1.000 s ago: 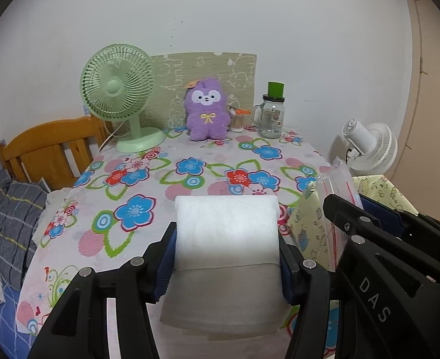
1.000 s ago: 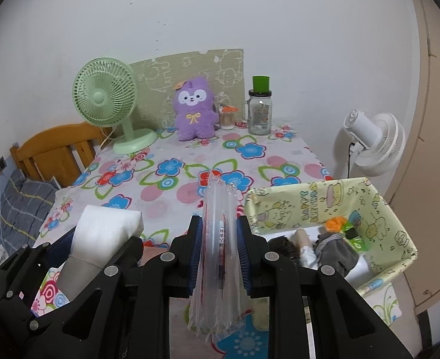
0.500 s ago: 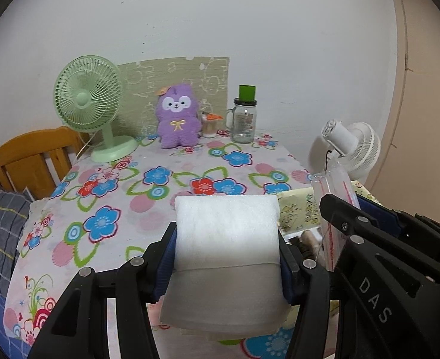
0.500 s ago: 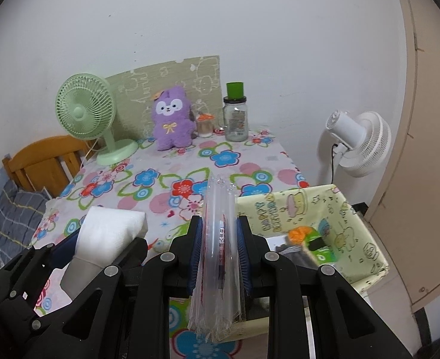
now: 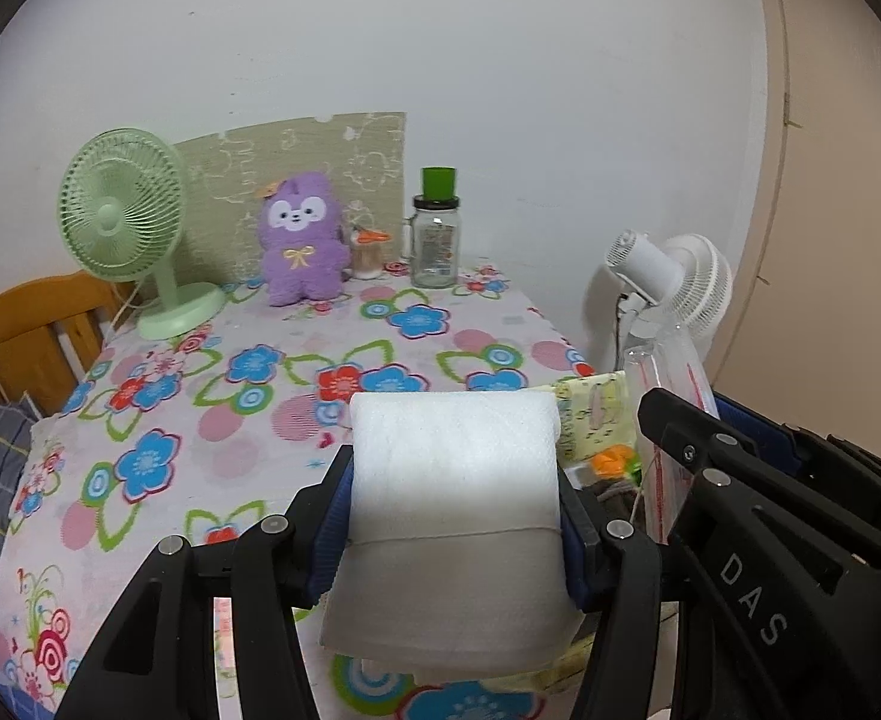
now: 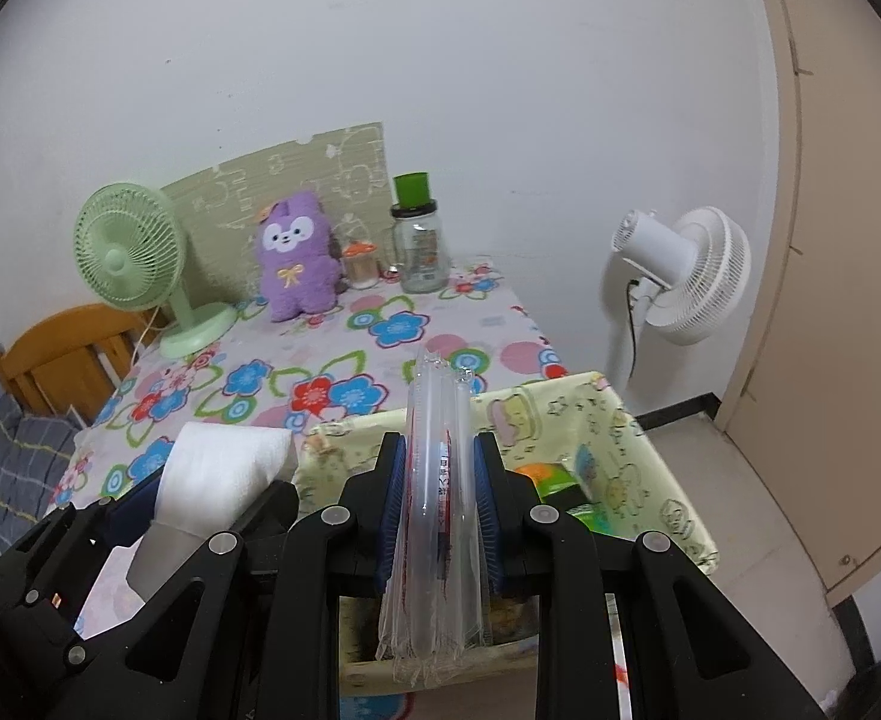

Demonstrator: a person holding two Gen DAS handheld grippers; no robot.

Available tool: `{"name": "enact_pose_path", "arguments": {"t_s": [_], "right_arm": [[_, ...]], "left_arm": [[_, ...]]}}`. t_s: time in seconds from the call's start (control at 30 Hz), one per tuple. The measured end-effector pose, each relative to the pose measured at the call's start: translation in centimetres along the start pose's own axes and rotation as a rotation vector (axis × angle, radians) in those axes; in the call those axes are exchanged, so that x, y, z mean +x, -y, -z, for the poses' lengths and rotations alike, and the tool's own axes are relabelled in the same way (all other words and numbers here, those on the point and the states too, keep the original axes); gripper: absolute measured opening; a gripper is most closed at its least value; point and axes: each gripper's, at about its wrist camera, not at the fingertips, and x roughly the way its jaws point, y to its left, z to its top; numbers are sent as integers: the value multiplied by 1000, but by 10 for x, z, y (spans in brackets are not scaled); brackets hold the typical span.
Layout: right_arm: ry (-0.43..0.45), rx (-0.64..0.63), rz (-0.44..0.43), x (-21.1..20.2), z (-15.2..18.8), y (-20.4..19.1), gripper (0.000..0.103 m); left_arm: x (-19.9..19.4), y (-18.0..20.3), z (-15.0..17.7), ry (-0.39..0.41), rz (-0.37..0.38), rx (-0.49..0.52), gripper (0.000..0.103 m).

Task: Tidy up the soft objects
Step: 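Carry the white towel with left while right carries the plastic bag to yellow box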

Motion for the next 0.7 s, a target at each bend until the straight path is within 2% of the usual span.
{"name": "enact_pose_path", "arguments": {"t_s": [0.57,0.7], "right_arm": [[-36,31,55,24,-4,47,26],[-44,38,54,29,-4,52,26]], "left_arm": [[37,45,-4,-47,50,51,59],[47,52,-2,-71,51,72,63]]}}
